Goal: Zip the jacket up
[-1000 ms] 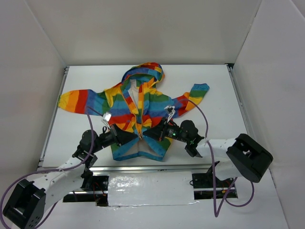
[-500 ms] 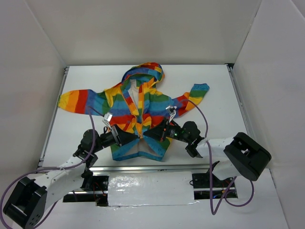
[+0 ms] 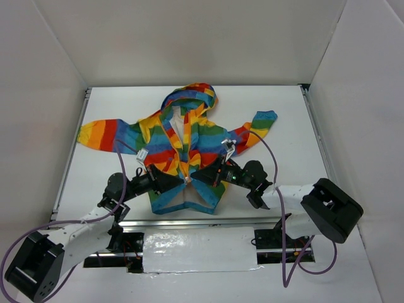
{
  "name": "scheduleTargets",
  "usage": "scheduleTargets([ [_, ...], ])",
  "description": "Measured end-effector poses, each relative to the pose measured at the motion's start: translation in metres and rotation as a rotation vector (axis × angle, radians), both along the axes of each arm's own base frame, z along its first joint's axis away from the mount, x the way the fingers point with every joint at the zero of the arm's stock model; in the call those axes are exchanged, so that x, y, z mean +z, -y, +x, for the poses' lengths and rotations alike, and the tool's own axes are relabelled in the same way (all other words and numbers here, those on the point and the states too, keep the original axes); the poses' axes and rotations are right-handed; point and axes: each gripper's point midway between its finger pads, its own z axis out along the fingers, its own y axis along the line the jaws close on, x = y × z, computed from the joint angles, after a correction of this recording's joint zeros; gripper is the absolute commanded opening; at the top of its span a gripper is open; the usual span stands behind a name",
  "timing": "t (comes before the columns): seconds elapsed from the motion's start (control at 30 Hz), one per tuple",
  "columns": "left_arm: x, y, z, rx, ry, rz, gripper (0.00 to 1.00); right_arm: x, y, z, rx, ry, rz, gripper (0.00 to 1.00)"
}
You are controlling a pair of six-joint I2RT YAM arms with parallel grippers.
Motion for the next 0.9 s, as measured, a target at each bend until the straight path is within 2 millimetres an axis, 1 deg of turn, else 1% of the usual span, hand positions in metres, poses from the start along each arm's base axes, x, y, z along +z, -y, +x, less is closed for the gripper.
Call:
scheduleTargets([
  [0.27, 0.007, 0.003, -0.008, -0.049, 0.029, -0.024, 0.00, 0.005, 0.002, 0.000, -0.007, 0.012, 0.006, 0.00],
  [0.47, 0.006, 0.002, -0.009, -0.049, 0.053, -0.005, 0.00, 0.012, -0.001, 0.002, 0.005, 0.021, 0.011, 0.00],
  [0.57, 0.001, 0.002, -0.007, -0.036, 0.051, 0.013, 0.00, 0.014, -0.003, 0.002, 0.015, 0.024, 0.012, 0.00],
  [0.73, -0.005, 0.000, -0.004, -0.012, 0.042, 0.035, 0.00, 0.010, -0.004, 0.002, 0.015, 0.014, 0.003, 0.00],
  [0.9, -0.003, -0.002, -0.004, 0.005, 0.047, 0.036, 0.00, 0.004, -0.003, 0.008, -0.017, -0.023, -0.027, 0.00],
])
